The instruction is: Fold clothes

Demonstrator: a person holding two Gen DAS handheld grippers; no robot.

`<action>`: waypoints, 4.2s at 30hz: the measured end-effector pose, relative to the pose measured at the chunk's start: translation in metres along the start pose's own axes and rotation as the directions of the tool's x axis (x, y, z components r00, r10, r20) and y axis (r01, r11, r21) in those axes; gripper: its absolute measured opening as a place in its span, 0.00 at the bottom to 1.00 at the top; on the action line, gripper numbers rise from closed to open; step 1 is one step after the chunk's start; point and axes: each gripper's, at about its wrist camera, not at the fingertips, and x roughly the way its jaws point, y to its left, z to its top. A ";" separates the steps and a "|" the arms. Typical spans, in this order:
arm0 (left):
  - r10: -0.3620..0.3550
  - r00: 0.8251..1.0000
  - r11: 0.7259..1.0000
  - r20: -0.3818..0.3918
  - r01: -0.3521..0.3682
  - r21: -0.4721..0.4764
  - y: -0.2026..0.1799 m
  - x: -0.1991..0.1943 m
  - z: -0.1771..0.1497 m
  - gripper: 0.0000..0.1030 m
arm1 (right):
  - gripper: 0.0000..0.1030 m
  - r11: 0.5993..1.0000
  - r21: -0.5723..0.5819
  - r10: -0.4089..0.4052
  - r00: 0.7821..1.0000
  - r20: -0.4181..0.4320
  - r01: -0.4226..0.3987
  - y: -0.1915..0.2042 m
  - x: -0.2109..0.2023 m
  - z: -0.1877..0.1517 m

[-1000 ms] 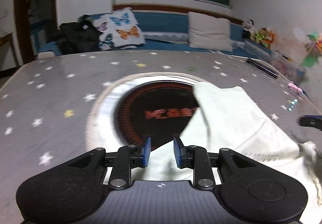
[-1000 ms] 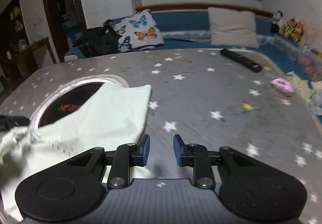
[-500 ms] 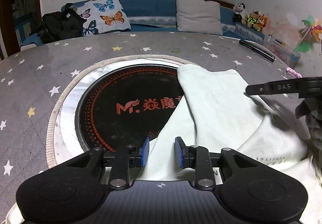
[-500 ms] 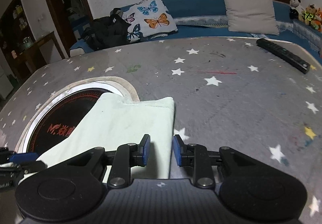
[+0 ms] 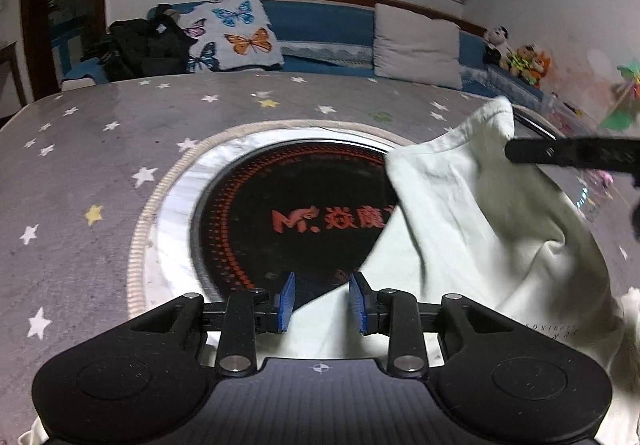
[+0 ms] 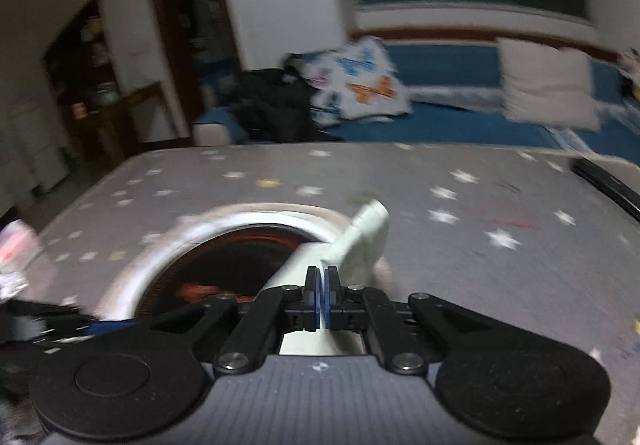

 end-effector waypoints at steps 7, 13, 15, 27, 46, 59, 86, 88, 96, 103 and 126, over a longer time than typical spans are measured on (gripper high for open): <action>0.027 1.000 0.999 0.010 -0.026 -0.034 0.015 -0.008 -0.001 0.35 | 0.07 0.973 -0.129 0.183 0.979 -0.091 -0.193 0.061 -0.005 -0.021; 0.009 1.000 1.000 0.002 -0.009 -0.030 0.015 -0.004 -0.004 0.35 | 0.07 0.979 -0.144 0.131 0.986 -0.104 -0.145 0.042 -0.018 -0.024; -0.001 1.000 1.000 -0.003 0.001 -0.024 0.012 -0.002 -0.006 0.35 | 0.08 0.987 -0.128 0.089 0.991 -0.103 -0.102 0.029 -0.012 -0.018; -0.020 1.000 1.000 -0.017 0.020 0.003 0.006 0.006 -0.011 0.35 | 0.10 0.997 0.056 0.068 0.986 -0.150 -0.060 -0.017 0.070 -0.002; 0.018 1.000 0.998 0.008 -0.018 0.059 0.002 0.005 -0.015 0.33 | 0.03 0.993 0.003 -0.114 0.991 0.067 0.114 -0.030 0.000 0.032; 0.054 0.999 0.997 -0.005 -0.053 0.059 0.003 0.007 -0.012 0.33 | 0.04 0.826 -0.020 -0.561 0.818 -0.129 0.563 -0.124 -0.016 -0.014; -0.173 0.985 0.983 -0.024 0.175 0.063 -0.079 0.100 0.058 0.03 | 0.28 0.889 0.083 -0.438 0.890 -0.128 0.450 -0.137 -0.012 -0.045; -0.198 0.980 0.978 0.010 0.197 0.069 -0.081 0.091 0.057 0.02 | 0.28 0.891 0.088 -0.433 0.893 -0.126 0.444 -0.139 -0.012 -0.045; -0.367 0.930 0.875 0.004 0.344 0.342 -0.126 0.035 0.018 0.06 | 0.28 0.894 0.094 -0.426 0.896 -0.122 0.438 -0.140 -0.013 -0.046; -0.403 0.915 0.842 -0.018 0.379 0.385 -0.130 0.024 0.008 0.08 | 0.29 0.895 0.100 -0.422 0.898 -0.124 0.434 -0.140 -0.013 -0.046; -0.231 0.970 0.967 0.073 0.221 0.130 -0.075 0.063 0.061 0.04 | 0.30 0.901 0.113 -0.406 0.906 -0.123 0.419 -0.145 -0.016 -0.047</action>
